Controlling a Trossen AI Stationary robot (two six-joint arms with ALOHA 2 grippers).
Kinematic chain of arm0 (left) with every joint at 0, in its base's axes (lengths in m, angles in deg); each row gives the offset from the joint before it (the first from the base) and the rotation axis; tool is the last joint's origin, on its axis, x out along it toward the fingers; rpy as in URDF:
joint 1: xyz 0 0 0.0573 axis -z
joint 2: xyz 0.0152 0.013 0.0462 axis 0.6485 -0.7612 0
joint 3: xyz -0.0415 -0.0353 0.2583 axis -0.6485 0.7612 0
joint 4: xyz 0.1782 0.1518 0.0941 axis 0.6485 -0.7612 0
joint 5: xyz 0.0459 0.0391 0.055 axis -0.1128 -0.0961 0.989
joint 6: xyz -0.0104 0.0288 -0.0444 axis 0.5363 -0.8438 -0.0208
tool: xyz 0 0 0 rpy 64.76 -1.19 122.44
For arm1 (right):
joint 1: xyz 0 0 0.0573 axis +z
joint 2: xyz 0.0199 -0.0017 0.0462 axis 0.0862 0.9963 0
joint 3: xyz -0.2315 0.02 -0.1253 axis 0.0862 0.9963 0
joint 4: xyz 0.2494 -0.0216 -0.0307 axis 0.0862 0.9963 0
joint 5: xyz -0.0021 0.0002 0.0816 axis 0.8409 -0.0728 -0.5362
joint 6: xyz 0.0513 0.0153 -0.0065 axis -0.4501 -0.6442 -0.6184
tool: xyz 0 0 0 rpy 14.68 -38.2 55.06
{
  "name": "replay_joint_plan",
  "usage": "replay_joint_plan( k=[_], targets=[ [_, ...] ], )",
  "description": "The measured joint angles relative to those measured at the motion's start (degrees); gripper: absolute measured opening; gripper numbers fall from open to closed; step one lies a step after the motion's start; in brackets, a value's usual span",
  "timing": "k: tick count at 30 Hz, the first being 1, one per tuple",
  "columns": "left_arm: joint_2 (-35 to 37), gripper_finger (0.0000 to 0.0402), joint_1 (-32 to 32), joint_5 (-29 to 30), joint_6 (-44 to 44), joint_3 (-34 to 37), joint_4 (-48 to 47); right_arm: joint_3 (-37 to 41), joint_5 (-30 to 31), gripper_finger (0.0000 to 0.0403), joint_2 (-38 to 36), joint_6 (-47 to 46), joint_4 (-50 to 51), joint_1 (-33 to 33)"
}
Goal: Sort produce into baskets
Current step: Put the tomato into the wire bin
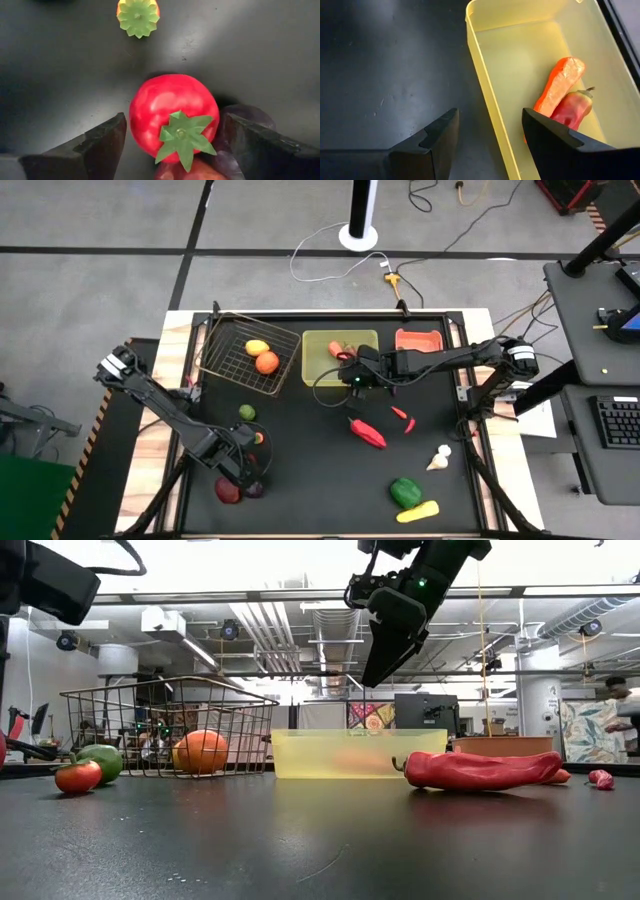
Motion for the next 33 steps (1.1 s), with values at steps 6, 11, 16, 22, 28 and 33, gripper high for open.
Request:
replay_joint_plan(
  k=[6,11,16,22,28,33],
  targets=[
    [-0.6,0.0314,0.0,0.0,0.3,0.0,0.0,0.0,-0.8,0.0211,0.0,-0.1,0.0,0.0],
    [-1.0,0.0314,0.0,0.0,0.5,0.0,0.1,0.0,-0.8,0.0211,0.0,-0.1,-0.8,0.0],
    [-1.0,0.0314,0.0,0.0,1.1,0.0,0.3,0.0,-0.8,0.0211,0.0,-0.1,-1.1,0.0],
    [-1.0,0.0314,0.0,-0.2,1.2,0.8,1.5,0.0,-0.8,0.0211,0.0,-0.2,-1.1,0.2],
    [-1.0,0.0314,0.0,-0.8,1.3,1.6,3.2,0.0,-0.8,0.0211,0.0,0.0,-1.3,0.4],
    [-1.0,0.0314,0.0,0.0,0.8,1.7,3.4,0.0,-0.8,0.0211,0.0,0.0,-1.3,0.4]
  ],
)
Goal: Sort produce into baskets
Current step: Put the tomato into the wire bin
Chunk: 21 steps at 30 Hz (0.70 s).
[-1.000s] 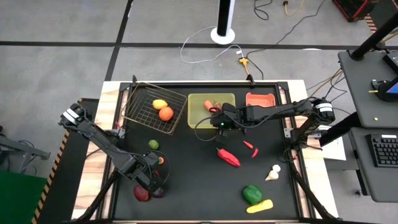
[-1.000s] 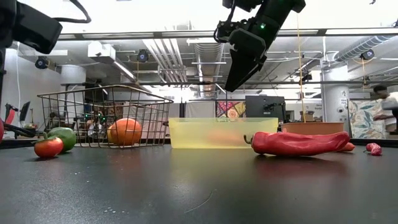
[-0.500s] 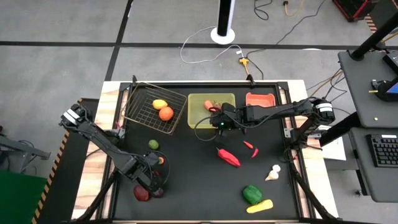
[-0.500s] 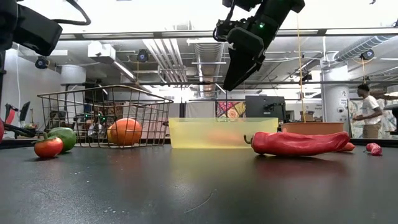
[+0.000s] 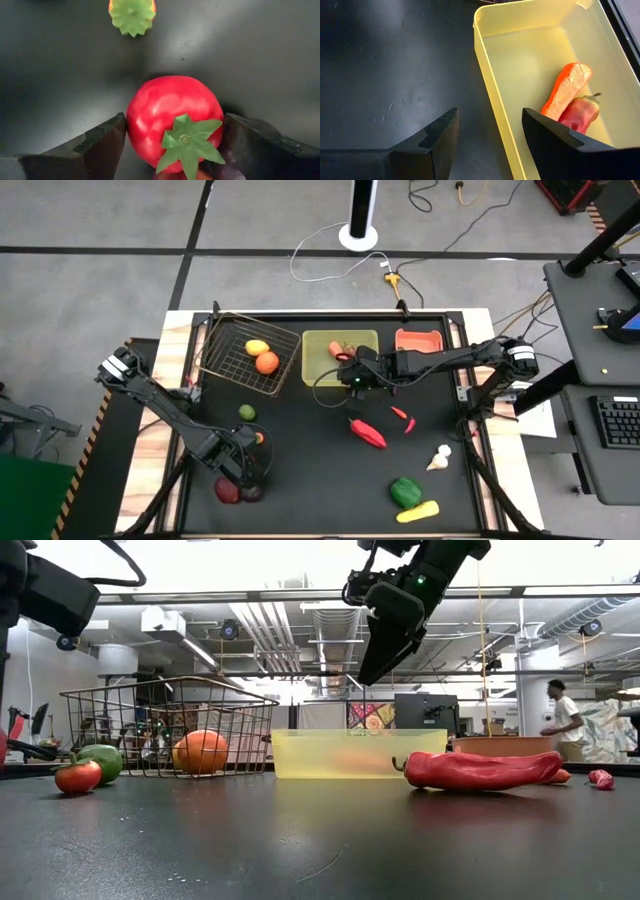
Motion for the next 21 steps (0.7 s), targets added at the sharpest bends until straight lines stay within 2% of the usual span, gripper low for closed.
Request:
replay_joint_plan(
  k=[15,21],
  targets=[
    [0.0,0.0314,0.0,1.0,-1.1,0.2,0.8,0.0,0.0,0.0211,0.0,0.4,-0.4,0.0],
    [0.8,0.033,-0.1,0.7,-1.5,0.2,-0.7,0.0,0.0,0.0211,0.0,0.5,-0.7,0.0]
  ],
)
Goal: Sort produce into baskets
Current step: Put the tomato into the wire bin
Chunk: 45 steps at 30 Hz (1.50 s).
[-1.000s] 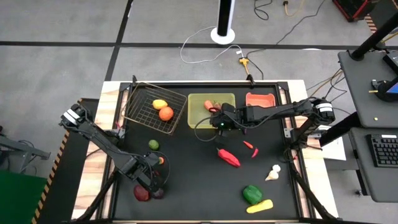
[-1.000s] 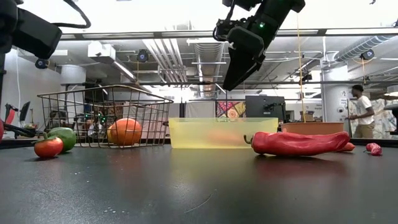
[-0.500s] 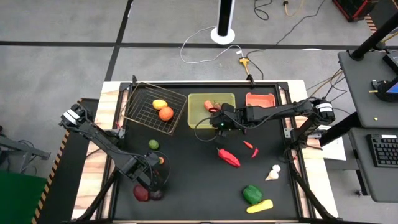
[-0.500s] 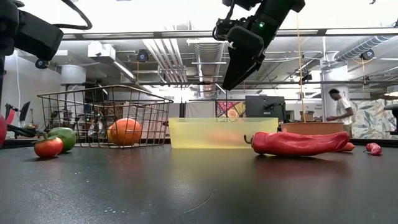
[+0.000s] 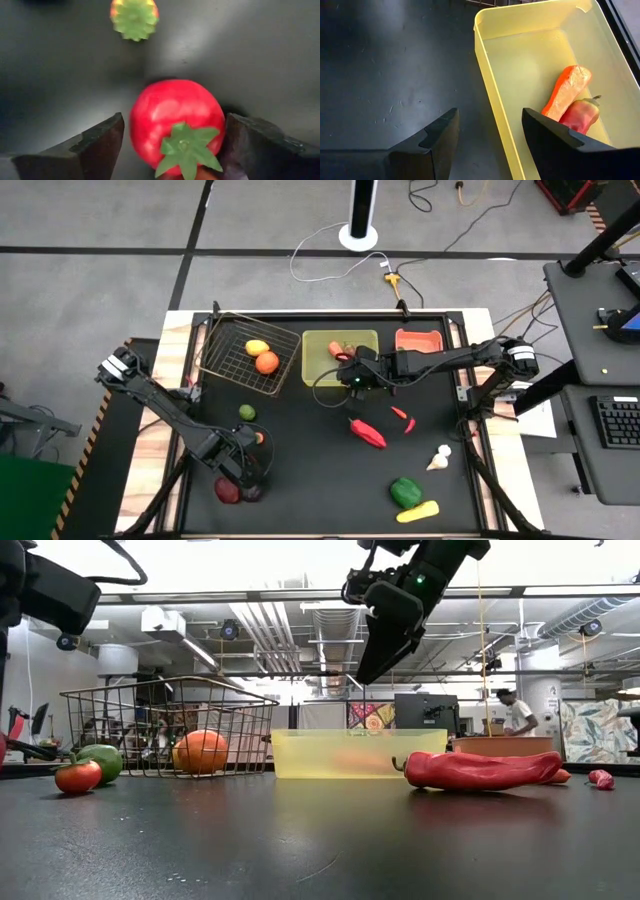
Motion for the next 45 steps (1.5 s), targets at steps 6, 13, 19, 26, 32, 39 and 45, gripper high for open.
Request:
replay_joint_plan(
  k=[6,13,19,26,32,39,45],
  targets=[
    [2.5,0.0333,-0.1,0.8,0.9,-1.0,-2.6,0.0,0.0,0.0211,0.0,0.0,-0.3,0.0],
    [2.3,0.0333,0.0,-0.6,2.3,-2.4,-4.5,0.0,0.0,0.0211,0.0,0.0,-0.5,0.0],
    [2.3,0.0333,0.0,-0.8,3.4,-2.4,-4.6,0.0,0.0,0.0211,0.0,0.0,-0.5,0.0],
    [2.3,0.0333,0.0,-0.8,3.3,-2.4,-4.7,0.0,0.0,0.0211,0.0,0.0,-0.5,0.0],
    [2.3,0.0333,0.0,-0.8,3.2,-2.4,-4.3,0.0,0.0,0.0211,0.0,0.0,-0.5,0.0],
    [2.0,0.0344,0.0,-1.1,3.8,-2.4,-3.7,0.0,0.0,0.0211,0.0,0.0,-0.6,0.0],
    [2.0,0.0354,0.0,-3.0,6.0,-2.4,-5.3,0.0,0.0,0.0211,0.0,0.0,-0.6,0.0]
  ],
)
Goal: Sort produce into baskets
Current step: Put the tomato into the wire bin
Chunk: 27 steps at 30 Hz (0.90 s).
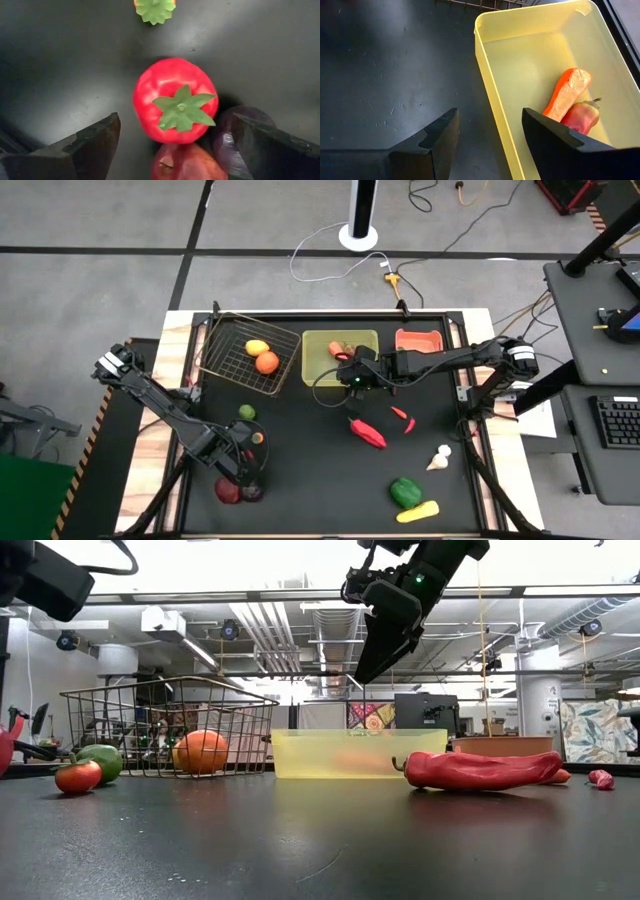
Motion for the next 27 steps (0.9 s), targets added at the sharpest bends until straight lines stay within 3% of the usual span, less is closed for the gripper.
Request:
replay_joint_plan(
  k=[27],
  targets=[
    [-6.0,0.0355,0.0,1.8,2.0,0.5,2.1,0.0,-0.2,0.0211,0.0,0.0,0.0,0.0]
  ],
)
